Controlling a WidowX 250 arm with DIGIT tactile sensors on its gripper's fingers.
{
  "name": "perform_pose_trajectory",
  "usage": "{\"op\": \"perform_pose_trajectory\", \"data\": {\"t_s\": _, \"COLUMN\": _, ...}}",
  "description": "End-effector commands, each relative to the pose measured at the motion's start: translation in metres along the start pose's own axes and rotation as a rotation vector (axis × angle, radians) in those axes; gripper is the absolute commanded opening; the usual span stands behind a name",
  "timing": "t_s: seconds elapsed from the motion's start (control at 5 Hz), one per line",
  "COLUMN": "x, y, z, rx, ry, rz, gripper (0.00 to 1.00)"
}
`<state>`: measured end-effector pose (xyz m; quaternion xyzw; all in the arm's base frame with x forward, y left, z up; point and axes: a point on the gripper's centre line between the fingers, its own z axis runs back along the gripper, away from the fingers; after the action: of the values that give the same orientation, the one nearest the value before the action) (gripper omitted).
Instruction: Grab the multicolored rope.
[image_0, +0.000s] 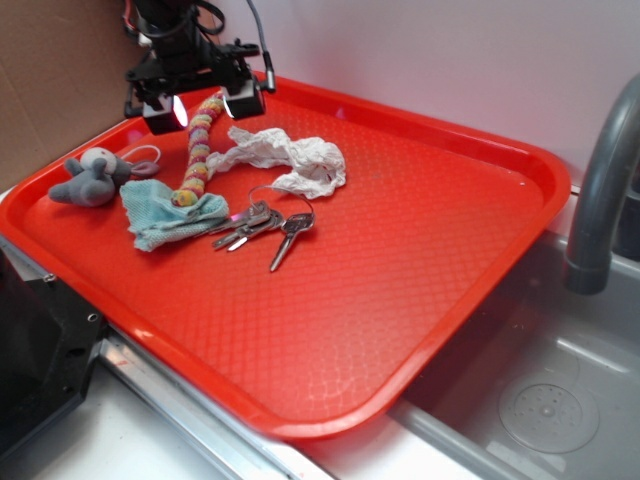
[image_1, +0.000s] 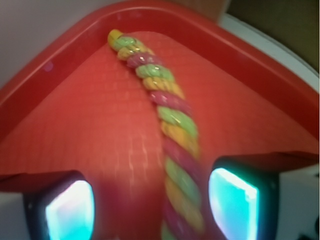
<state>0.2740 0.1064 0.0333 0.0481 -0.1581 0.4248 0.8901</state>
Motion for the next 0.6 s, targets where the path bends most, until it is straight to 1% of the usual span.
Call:
{"op": "perform_pose_trajectory", "data": {"t_s": 0.0, "x": 0.0185, "y": -0.0085, "z": -0.0264, "rx": 0.030, "ry": -0.002, "rz": 0.005, "gripper": 1.00}}
{"op": "perform_pose_trajectory", "data": {"t_s": 0.2, "x": 0.0209, "y": -0.0095, "z": -0.0294, "rx": 0.018, "ry": -0.003, "rz": 0.011, "gripper": 0.00}}
{"op": "perform_pose_trajectory", "data": {"t_s": 0.4, "x": 0.0229, "y": -0.0100, "z": -0.0308, "rx": 0.021, "ry": -0.005, "rz": 0.024, "gripper": 0.00}}
